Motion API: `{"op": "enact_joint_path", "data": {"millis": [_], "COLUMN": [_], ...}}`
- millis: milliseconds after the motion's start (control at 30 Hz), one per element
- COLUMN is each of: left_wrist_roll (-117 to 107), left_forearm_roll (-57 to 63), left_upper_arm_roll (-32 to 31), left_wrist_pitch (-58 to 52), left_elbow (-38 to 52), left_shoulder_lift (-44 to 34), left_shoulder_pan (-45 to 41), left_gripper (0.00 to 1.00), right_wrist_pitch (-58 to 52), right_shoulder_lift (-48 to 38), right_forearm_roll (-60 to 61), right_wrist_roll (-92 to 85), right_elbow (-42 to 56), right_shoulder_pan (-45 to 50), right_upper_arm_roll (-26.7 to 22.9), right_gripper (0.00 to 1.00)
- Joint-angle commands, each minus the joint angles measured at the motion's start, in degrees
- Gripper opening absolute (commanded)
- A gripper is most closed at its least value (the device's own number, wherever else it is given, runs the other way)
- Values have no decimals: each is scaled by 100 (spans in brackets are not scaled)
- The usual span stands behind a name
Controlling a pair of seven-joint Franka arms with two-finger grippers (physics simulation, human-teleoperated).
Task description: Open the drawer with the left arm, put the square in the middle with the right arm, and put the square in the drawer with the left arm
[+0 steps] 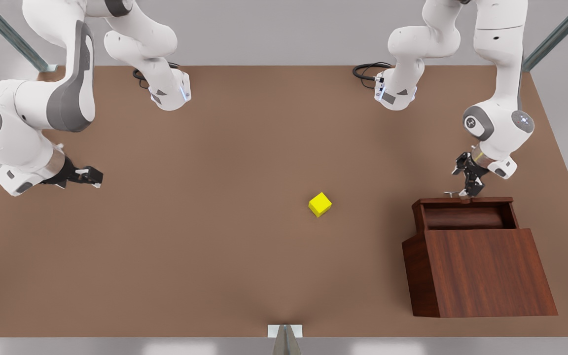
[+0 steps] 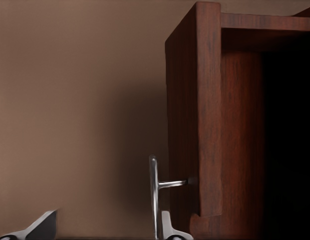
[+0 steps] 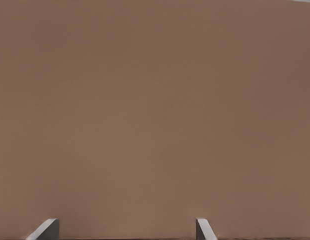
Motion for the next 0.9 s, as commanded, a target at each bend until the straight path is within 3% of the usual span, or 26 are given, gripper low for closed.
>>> {"op": "enact_joint_path", "data": {"millis": [0, 200, 267, 333, 400, 533, 667, 867], "left_wrist_roll": [0, 0, 26, 937, 2714, 4280, 5071, 6398], "left_forearm_roll": [5, 14, 716, 989, 954, 840, 910, 1227], "left_upper_arm_roll": [31, 171, 593, 602, 646, 593, -698, -2061], "left_wrist_pitch": [-21, -329, -1418, -2225, -3158, -4811, -4873, -4434], "left_elbow": [-2, -301, -240, 488, 1745, 4743, 5543, 5781], "left_shoulder_lift": [-22, -514, -1340, -1394, -867, 1023, 1771, 2447], "left_shoulder_pan": [-17, -114, -395, -737, -1160, -1872, -1977, -2162], "left_gripper": [100, 100, 100, 100, 100, 100, 100, 100], "right_wrist_pitch": [11, -446, -1044, -1774, -1774, -1791, -1774, -1167], "right_shoulder_lift": [12, -32, -32, -49, -102, -137, -155, 91], "right_forearm_roll": [76, 543, 543, 542, 560, 551, 569, 499], "right_wrist_roll": [-47, -21, -21, -21, -21, -21, -73, -21], "right_elbow": [42, 394, 789, 1079, 1071, 1071, 1080, 1080], "right_shoulder_pan": [-68, -51, -95, -130, -104, -121, -218, -279], "right_upper_arm_roll": [-1, 17, -1, -124, -80, -98, -185, -203], "right_gripper": [100, 100, 100, 100, 100, 100, 100, 100]}}
